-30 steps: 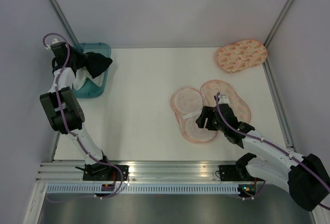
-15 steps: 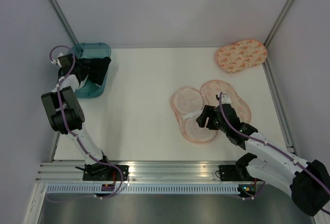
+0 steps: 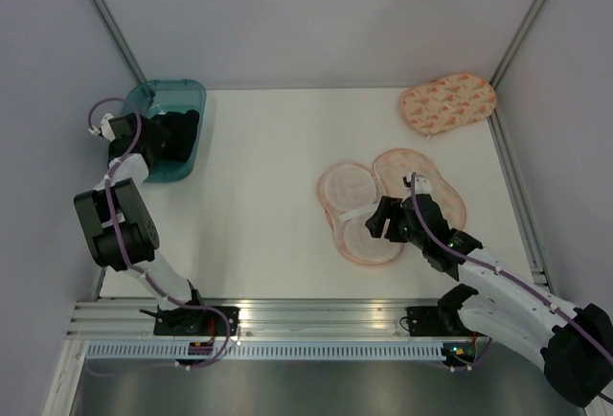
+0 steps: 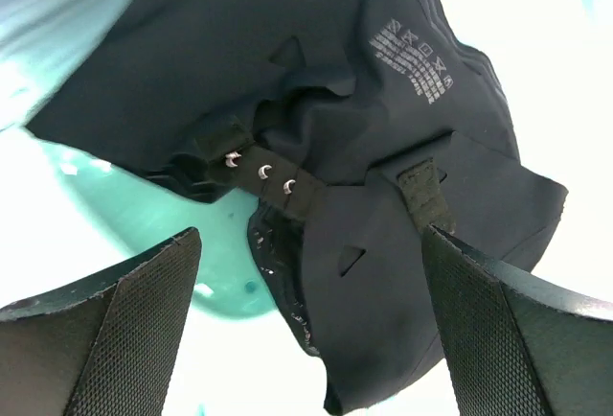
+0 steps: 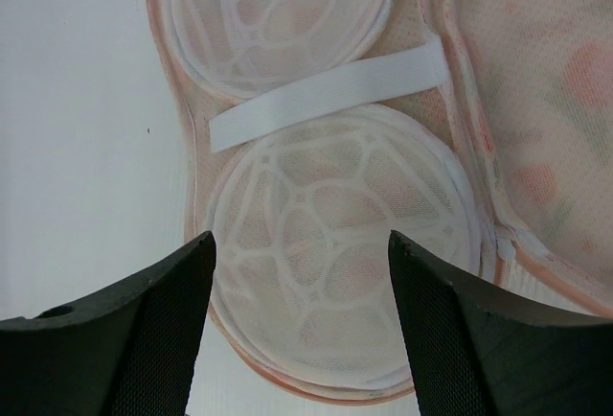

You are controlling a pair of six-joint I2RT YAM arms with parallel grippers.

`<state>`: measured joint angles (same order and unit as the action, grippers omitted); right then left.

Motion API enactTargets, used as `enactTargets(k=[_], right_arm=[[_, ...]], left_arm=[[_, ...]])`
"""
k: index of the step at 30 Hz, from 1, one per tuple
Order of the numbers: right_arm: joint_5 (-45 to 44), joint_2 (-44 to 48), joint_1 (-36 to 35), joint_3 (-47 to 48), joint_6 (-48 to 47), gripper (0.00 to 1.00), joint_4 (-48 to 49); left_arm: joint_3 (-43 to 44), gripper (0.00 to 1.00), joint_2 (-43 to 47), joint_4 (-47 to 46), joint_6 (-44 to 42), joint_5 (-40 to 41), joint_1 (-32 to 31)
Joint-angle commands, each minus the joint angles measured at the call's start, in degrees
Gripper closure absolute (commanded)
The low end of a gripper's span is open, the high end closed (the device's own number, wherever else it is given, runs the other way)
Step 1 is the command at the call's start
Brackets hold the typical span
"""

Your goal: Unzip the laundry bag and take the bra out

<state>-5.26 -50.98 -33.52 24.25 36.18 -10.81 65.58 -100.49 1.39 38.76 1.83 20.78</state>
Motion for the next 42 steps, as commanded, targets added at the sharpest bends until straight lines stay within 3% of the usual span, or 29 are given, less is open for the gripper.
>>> enactTargets(k=[1, 6, 8, 13, 21, 27, 35, 42], right_arm=[[-1.0, 2.5, 0.0, 1.9, -0.1, 0.22, -1.1], [-3.4, 3.9, 0.0, 2.2, 0.5, 0.21, -2.3], [-6.5, 3.9, 0.0, 3.3, 2.3, 0.21, -4.9], [-27.3, 2.3, 0.1, 5.4, 14.3, 0.15, -14.7], [-37.6, 3.3, 0.9, 0.3, 38.9, 0.12, -23.4], [-46.9, 8.8, 2.6, -1.2, 44.6, 0.16, -29.3], [-45.0, 8.5, 9.1, -1.5, 42.7, 0.15, -28.9], [-31.3, 5.0, 23.1, -7.0, 33.5, 0.19, -13.5]], left_arm=[[-1.0, 0.00, 5.2, -0.2, 0.9, 5.3, 0.1], [-3.8, 0.00, 11.0, -0.1, 6.0, 2.6, -0.1], [-5.1, 0.00, 13.6, -1.0, 7.4, -2.3, -0.6], [-7.1, 0.00, 17.4, -1.0, 10.5, -17.5, -4.9], [-14.8, 0.00, 30.5, -1.0, 10.6, -20.4, -25.0], [-23.6, 0.00, 37.8, 0.5, 10.4, -24.1, -35.4], [-30.5, 0.00, 42.1, 1.0, 10.5, -27.8, -45.6], [-35.3, 0.00, 46.6, 2.0, 10.5, -29.1, -48.7]])
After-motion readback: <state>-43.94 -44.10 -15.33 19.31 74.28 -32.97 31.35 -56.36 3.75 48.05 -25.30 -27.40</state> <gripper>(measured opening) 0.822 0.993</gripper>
